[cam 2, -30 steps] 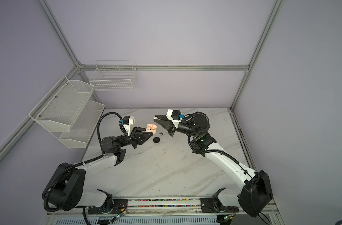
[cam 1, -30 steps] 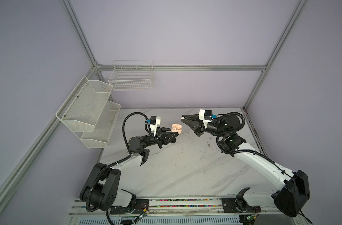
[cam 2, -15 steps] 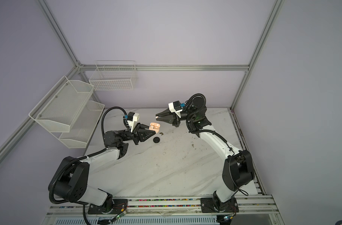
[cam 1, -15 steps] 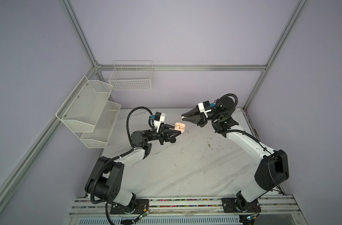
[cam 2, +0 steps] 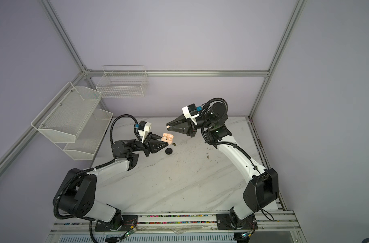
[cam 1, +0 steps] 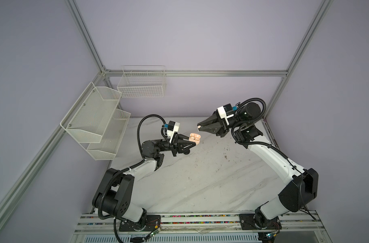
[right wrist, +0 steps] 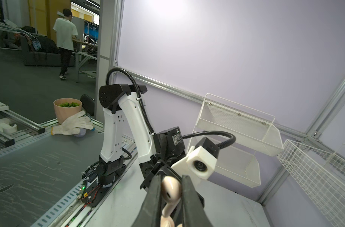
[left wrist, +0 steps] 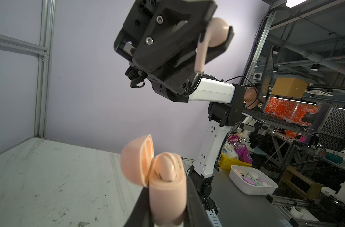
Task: Insert wireless bluetooth earbuds into charging case
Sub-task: Insert the wireless bluetooth earbud into the charging case.
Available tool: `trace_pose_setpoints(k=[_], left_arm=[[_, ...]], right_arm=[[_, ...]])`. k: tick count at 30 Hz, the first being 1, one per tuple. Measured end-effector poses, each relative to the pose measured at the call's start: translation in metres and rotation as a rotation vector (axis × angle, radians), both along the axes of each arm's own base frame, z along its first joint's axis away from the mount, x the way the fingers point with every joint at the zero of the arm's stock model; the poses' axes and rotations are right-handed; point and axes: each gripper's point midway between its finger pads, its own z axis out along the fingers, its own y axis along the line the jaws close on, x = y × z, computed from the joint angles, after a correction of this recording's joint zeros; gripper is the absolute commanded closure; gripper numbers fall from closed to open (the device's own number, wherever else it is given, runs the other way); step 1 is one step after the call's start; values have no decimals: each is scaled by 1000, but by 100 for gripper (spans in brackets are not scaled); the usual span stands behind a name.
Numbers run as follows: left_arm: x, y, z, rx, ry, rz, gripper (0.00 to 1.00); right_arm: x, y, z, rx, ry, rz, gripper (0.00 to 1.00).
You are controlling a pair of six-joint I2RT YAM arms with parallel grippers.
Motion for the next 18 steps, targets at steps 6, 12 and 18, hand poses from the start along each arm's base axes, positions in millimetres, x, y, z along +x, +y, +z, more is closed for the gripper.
trace_pose_setpoints(k=[6, 12, 18], left_arm=[[-7, -3, 5, 2, -27, -20, 100], [-11, -1, 10, -3, -49, -21, 100], [-12, -1, 10, -3, -56, -22, 100]], right_arm=[[-3, 4, -8, -11, -5, 33, 100], [-2, 6, -17, -21, 5, 37, 100], [1, 7, -34, -38, 34, 34, 100]])
